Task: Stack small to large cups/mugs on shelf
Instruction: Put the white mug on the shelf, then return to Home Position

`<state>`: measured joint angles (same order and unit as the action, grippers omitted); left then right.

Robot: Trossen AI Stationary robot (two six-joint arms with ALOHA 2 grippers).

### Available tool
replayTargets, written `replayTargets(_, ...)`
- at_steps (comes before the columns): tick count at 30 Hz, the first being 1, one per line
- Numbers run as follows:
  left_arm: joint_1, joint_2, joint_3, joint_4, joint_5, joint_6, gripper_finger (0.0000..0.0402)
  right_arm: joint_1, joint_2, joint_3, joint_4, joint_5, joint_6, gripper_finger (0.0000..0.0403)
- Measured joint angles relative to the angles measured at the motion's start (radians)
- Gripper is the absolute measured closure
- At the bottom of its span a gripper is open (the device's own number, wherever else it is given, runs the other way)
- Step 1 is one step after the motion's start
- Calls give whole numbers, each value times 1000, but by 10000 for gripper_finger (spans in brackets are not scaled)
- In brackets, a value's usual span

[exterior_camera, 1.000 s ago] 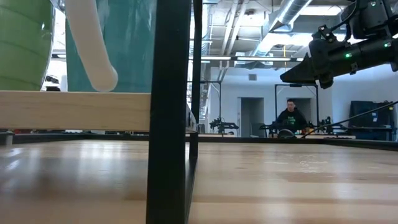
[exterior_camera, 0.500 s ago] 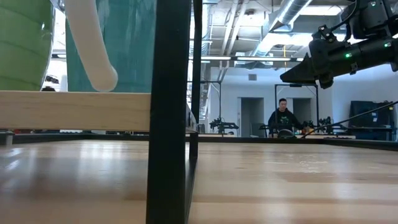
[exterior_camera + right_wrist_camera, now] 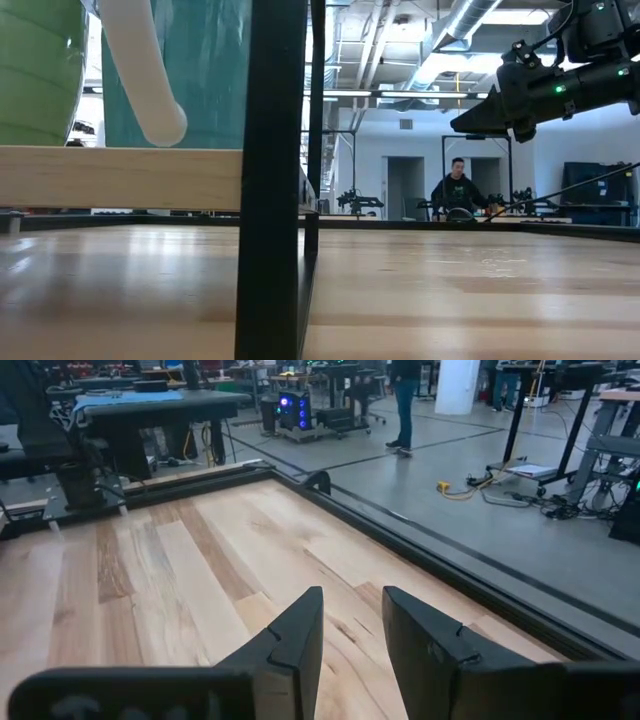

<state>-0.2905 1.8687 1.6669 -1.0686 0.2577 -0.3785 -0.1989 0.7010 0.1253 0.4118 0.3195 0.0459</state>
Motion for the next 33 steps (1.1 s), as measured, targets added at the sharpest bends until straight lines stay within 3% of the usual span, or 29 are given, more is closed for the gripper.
replayTargets(9, 20, -1, 0, -2, 11, 11, 136, 0, 0, 0, 0, 0, 0, 274)
replayTargets(19, 24, -4, 186, -189, 20, 52, 111, 0, 0, 0, 0, 0, 0, 274)
replayTargets(22, 23, -5, 290, -287, -43, 95, 110, 0, 0, 0, 0, 0, 0, 274)
replayTargets(27, 23, -28, 432, -386, -239, 248, 110, 0, 0, 0, 0, -2, 0, 274)
replayTargets(33, 48, -176, 437, -368, -412, 359, 110, 0, 0, 0, -1, -4, 0, 274)
